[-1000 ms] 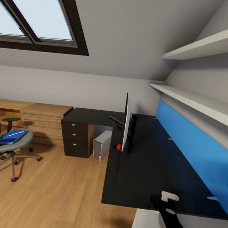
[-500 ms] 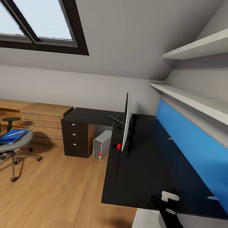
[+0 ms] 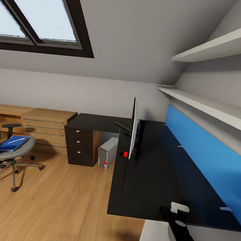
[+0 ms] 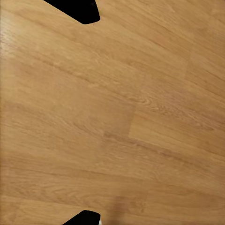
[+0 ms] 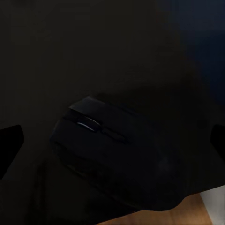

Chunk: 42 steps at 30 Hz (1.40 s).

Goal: In the bedroom, organize the workspace by keeping the computer under the desk, ensuring the monitor is on the desk, placing the keyboard on the desk next to the monitor, placing the mouse on the desk next to the keyboard, moving the folder from the swivel chair onto the desk next to the mouse, stacking the notebook on top of the folder with the pen on top of the notebook, and positioning the swivel chair next to the desk.

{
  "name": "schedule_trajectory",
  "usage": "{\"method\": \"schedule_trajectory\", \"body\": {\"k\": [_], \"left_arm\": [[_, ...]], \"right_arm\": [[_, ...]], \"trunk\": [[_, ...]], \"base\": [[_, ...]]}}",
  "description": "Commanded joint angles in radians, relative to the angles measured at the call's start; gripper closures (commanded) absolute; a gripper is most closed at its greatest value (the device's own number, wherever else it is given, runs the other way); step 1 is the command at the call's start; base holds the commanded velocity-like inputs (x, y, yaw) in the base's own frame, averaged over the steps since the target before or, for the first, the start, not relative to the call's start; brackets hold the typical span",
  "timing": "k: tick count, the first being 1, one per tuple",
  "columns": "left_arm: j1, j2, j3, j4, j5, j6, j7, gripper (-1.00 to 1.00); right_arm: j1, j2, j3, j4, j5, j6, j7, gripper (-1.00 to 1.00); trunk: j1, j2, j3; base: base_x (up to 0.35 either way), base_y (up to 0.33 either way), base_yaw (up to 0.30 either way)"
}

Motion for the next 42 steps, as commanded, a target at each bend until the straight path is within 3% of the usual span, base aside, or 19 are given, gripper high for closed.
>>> {"method": "schedule_trajectory", "body": {"k": [1,8,14,29,34,42], "left_arm": [[-0.001,-0.001,0.001,0.000,0.008,-0.004,-0.001,-1.00],[-0.001,-0.001,0.001,0.000,0.008,-0.004,-0.001,-1.00],[-0.001,-0.001,0.001,0.000,0.008,-0.004,0.000,-1.00],[-0.001,-0.001,0.001,0.000,0.007,-0.004,-0.001,-1.00],[-0.001,-0.001,0.001,0.000,0.008,-0.004,0.000,-1.00],[-0.001,0.000,0.001,0.000,0.008,-0.004,-0.001,-1.00]], "right_arm": [[0.000,0.000,0.000,-0.002,0.003,0.007,-0.002,-1.00],[0.000,0.000,0.000,-0.002,0.003,0.007,-0.002,-1.00],[0.000,0.000,0.000,-0.002,0.003,0.007,-0.002,-1.00],[0.000,-0.002,0.000,-0.002,0.003,0.007,-0.002,-1.00],[0.000,-0.002,0.000,-0.002,0.003,0.007,-0.002,-1.00],[0.000,-0.002,0.000,-0.002,0.003,0.007,-0.002,-1.00]], "trunk": [[0.000,-0.001,-0.001],[0.000,-0.001,-0.001],[0.023,-0.043,-0.020],[0.023,-0.043,-0.020],[0.042,-0.078,-0.036],[0.042,-0.078,-0.036]], "base": [[0.000,0.000,0.000],[0.000,0.000,0.000],[0.000,0.000,0.000],[0.000,0.000,0.000],[0.000,0.000,0.000],[0.000,0.000,0.000]]}}
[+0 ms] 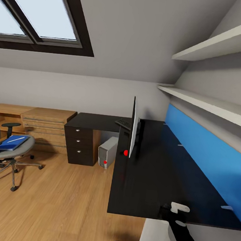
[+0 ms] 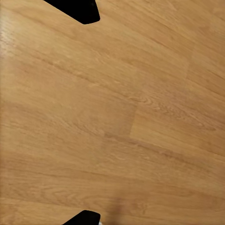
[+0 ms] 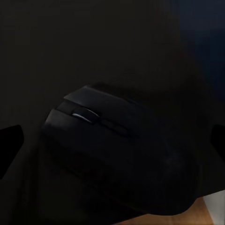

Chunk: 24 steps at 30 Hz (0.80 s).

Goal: In the bedroom, organize the workspace by keeping the computer under the desk, ensuring the monitor is on the desk, placing the keyboard on the desk next to the monitor, placing the mouse on the desk next to the keyboard, moving the folder from the swivel chair onto the desk next to the mouse, stacking the notebook on top of the folder with the pen on top of the notebook, and positioning the swivel chair next to the desk.

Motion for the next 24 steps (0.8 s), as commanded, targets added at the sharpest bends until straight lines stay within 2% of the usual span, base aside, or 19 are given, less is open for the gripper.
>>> {"method": "schedule_trajectory", "body": {"k": [1,7,12,24], "left_arm": [[-0.001,0.000,0.001,0.000,0.008,-0.004,0.000,-1.00],[-0.001,0.000,0.001,0.000,0.008,-0.004,-0.001,-1.00],[-0.001,-0.001,0.001,0.000,0.008,-0.004,0.000,-1.00],[-0.001,-0.001,0.001,0.000,0.008,-0.004,-0.001,-1.00]], "right_arm": [[0.000,0.000,0.000,-0.002,0.003,0.007,-0.002,-1.00],[0.000,0.001,0.000,-0.002,0.003,0.007,-0.002,-1.00],[0.000,0.001,0.000,-0.002,0.003,0.007,-0.002,-1.00],[0.000,0.002,0.000,-0.002,0.003,0.007,-0.002,-1.00]], "trunk": [[0.000,-0.001,-0.001],[0.000,-0.001,-0.001],[0.019,-0.036,-0.017],[0.019,-0.036,-0.017]], "base": [[0.000,0.000,0.000],[0.000,0.000,0.000],[0.000,0.000,0.000],[0.000,0.000,0.000]]}}
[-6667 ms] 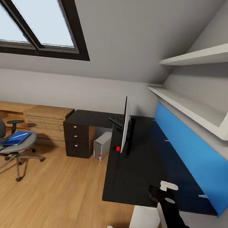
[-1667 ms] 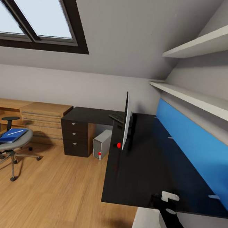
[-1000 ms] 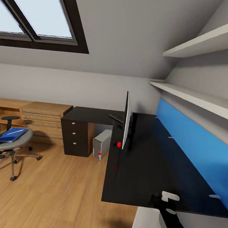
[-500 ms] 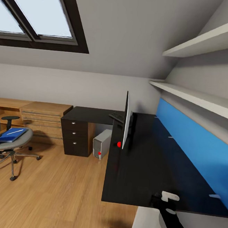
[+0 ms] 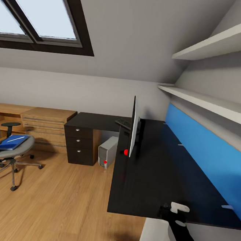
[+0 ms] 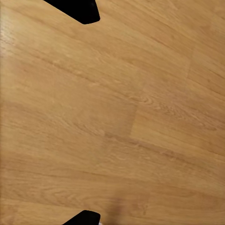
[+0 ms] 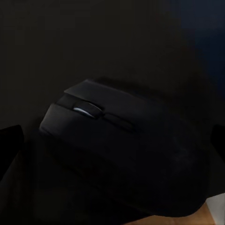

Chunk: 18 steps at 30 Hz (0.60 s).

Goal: In the bedroom, organize the workspace by keeping the computer under the desk, ensuring the monitor is on the desk, placing the keyboard on the desk next to the monitor, placing the mouse on the desk next to the keyboard, moving the folder from the swivel chair onto the desk next to the mouse, stacking the notebook on top of the folder with the pen on top of the notebook, and positioning the swivel chair next to the desk.

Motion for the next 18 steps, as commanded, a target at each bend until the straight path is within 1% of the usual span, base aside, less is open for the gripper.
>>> {"method": "schedule_trajectory", "body": {"k": [1,5,10,18], "left_arm": [[-0.001,0.000,0.001,0.000,0.008,-0.004,0.000,-1.00],[-0.001,0.000,0.001,0.000,0.008,-0.004,0.000,-1.00],[-0.001,-0.001,0.001,-0.001,0.008,-0.004,0.001,-1.00],[-0.001,0.000,0.001,-0.001,0.008,-0.004,0.001,-1.00]], "right_arm": [[0.000,0.000,0.000,-0.002,0.003,0.007,-0.002,-1.00],[0.000,0.000,0.000,-0.003,0.003,0.007,-0.001,-1.00],[0.000,0.000,0.000,-0.003,0.003,0.007,-0.001,-1.00],[0.000,0.000,0.000,-0.003,0.003,0.007,-0.001,-1.00]], "trunk": [[0.000,-0.001,-0.001],[0.000,-0.001,-0.001],[0.019,-0.036,-0.017],[0.019,-0.036,-0.017]], "base": [[0.000,0.000,0.000],[0.000,0.000,0.000],[0.000,0.000,0.000],[0.000,0.000,0.000]]}}
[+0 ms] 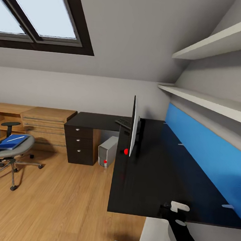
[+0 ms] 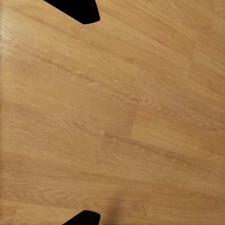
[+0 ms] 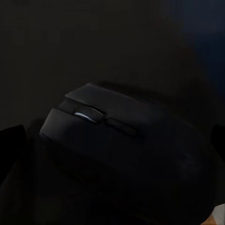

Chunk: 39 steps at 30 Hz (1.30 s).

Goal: In the bedroom, organize the workspace by keeping the computer under the desk, ensuring the monitor is on the desk, placing the keyboard on the desk next to the monitor, placing the mouse on the desk next to the keyboard, moving the folder from the swivel chair onto the desk next to the mouse, stacking the notebook on top of the folder with the pen on top of the notebook, and positioning the swivel chair next to the desk.

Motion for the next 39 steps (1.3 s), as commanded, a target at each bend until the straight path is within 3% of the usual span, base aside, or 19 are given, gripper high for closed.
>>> {"method": "schedule_trajectory", "body": {"k": [1,16,17,39], "left_arm": [[-0.001,0.000,0.001,0.000,0.008,-0.004,-0.001,-1.00],[-0.001,0.000,0.001,0.000,0.008,-0.004,-0.001,-1.00],[-0.001,0.000,0.001,0.000,0.008,-0.004,-0.001,-1.00],[-0.001,0.000,0.002,0.000,0.008,-0.004,-0.003,-1.00]], "right_arm": [[0.000,0.000,0.000,0.007,0.005,0.012,-0.003,-1.00],[0.000,0.000,0.000,0.005,0.005,0.012,-0.004,-1.00],[0.000,0.000,0.000,0.005,0.005,0.012,-0.004,1.00],[0.000,0.001,0.001,0.002,0.005,0.012,-0.005,1.00]], "trunk": [[0.000,-0.001,-0.001],[0.000,-0.001,-0.001],[0.000,-0.001,-0.001],[0.000,-0.001,-0.001]], "base": [[0.000,0.000,0.000],[0.000,0.000,0.000],[0.000,0.000,0.000],[0.000,0.000,0.000]]}}
